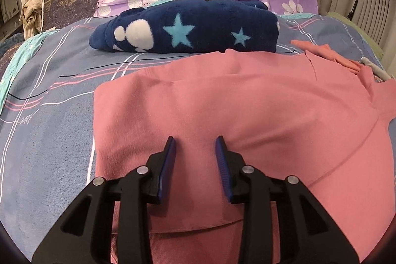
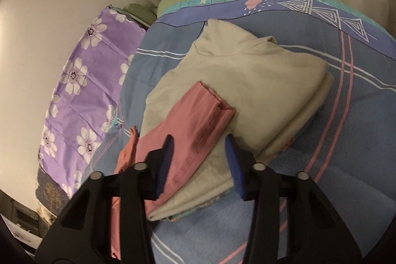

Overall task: Fold small clothes
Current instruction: 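Grasp the other pink sleeve with the right gripper and lift it, then lay the held sleeve across the shirt body and open the right gripper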

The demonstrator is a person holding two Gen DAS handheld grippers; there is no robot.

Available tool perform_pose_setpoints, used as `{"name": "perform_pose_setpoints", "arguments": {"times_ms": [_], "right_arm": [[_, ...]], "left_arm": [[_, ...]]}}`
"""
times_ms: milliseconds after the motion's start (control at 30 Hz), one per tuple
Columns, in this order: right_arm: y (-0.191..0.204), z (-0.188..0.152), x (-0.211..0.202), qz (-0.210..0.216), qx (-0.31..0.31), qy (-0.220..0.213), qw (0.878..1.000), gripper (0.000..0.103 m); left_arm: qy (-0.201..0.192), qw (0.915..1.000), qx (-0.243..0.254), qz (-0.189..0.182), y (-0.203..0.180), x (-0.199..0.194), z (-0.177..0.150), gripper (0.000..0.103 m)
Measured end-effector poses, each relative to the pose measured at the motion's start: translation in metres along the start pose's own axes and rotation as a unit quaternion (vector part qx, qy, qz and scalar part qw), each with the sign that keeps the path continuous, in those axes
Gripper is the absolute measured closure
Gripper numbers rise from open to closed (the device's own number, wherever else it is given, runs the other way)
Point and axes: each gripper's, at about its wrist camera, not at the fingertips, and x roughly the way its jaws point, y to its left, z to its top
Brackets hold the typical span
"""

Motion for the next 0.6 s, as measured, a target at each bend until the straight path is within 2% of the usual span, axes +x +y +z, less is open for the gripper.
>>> {"name": "perform_pose_setpoints", "arguments": {"times_ms": [33,67,133,200,300,367,433,533,600], "right_arm": [[0.001,0.003,0.002,0.0,-0.005,0.001,1.0,0.086],[0.005,0.002,0.0,0.004,-0.007,-0.005,1.0,0.099],[0.015,-0.002,-0.011,0.01,-0.018,-0.029,0.999,0.1],[0.036,-0.006,-0.019,0.036,-0.037,-0.038,0.998,0.1],[0.087,-0.027,-0.029,0.118,-0.075,-0.018,0.99,0.1],[0.134,-0.057,-0.035,0.179,-0.118,0.007,0.977,0.1],[0.183,-0.1,-0.04,0.243,-0.166,0.044,0.955,0.1],[0.24,-0.176,-0.039,0.31,-0.233,0.109,0.915,0.1],[0.269,-0.242,-0.028,0.327,-0.288,0.164,0.885,0.1]], "left_arm": [[0.0,1.0,-0.001,-0.001,0.0,0.0,0.0,0.068],[0.0,1.0,-0.001,-0.001,0.0,0.0,0.0,0.068],[-0.001,1.0,0.0,0.0,0.0,0.0,0.0,0.068],[-0.001,1.0,-0.001,-0.001,0.0,0.0,0.0,0.068],[-0.001,1.0,-0.002,-0.002,0.0,0.0,0.0,0.068],[-0.002,1.0,-0.003,-0.004,0.0,-0.001,0.0,0.067],[-0.003,1.0,-0.006,-0.007,0.002,-0.001,0.0,0.067],[-0.004,0.9999,-0.01,-0.013,0.003,-0.001,0.0,0.067],[-0.004,0.9998,-0.013,-0.017,0.004,-0.001,0.0,0.067]]}}
